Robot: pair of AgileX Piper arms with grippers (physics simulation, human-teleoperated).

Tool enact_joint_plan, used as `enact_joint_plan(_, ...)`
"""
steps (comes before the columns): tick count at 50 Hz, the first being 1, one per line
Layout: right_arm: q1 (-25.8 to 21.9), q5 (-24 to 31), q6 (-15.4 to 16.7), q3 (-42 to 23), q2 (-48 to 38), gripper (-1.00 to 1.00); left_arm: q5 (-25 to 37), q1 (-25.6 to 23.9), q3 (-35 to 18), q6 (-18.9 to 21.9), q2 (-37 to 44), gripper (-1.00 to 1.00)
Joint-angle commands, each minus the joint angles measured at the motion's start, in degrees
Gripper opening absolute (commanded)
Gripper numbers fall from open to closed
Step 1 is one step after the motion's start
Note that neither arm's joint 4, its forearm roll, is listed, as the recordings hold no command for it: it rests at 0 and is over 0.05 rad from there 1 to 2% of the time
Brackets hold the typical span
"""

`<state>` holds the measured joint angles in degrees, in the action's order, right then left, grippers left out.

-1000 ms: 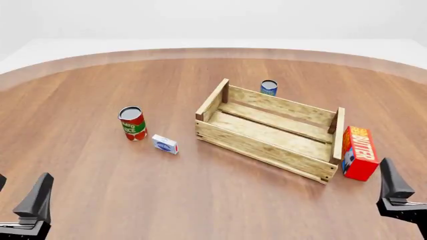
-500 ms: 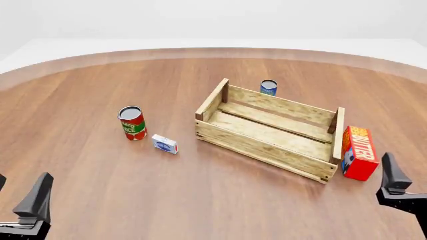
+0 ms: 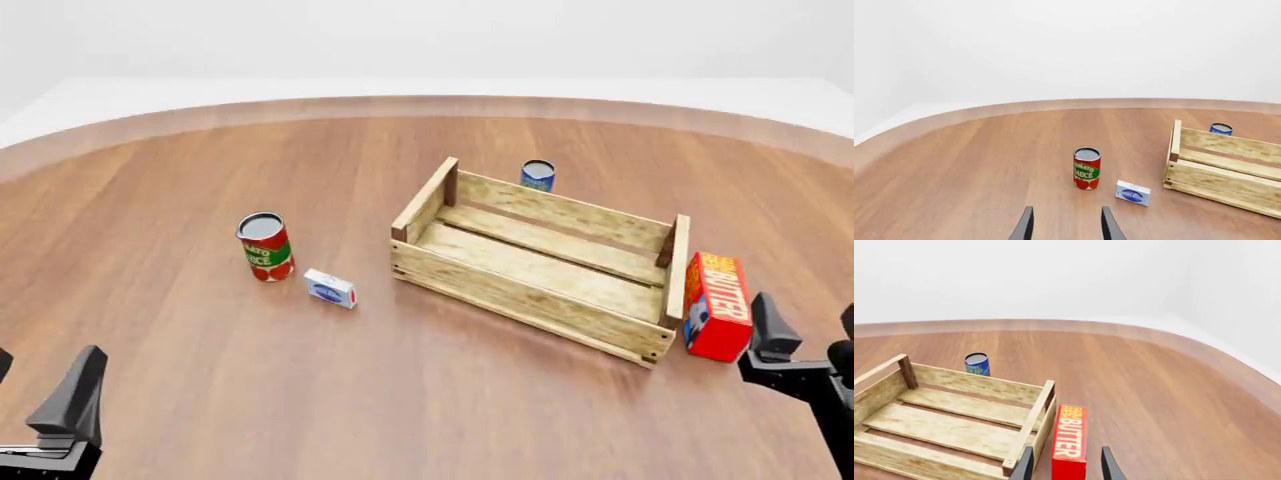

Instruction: Pick up the butter and put it in the tray.

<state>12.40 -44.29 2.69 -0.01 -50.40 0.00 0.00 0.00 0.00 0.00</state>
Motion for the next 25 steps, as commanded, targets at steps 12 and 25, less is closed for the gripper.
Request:
enact_joint_plan(12, 0.38, -14.15, -0.28, 0.01, -16.39, 1.00, 0.00, 0.00, 0.00, 0.00, 0.00, 1.00)
enact_joint_plan(25, 1.02, -23.08, -0.32, 0.01, -26.97, 1.00, 0.00, 0.00, 0.00, 0.00, 0.00, 1.00)
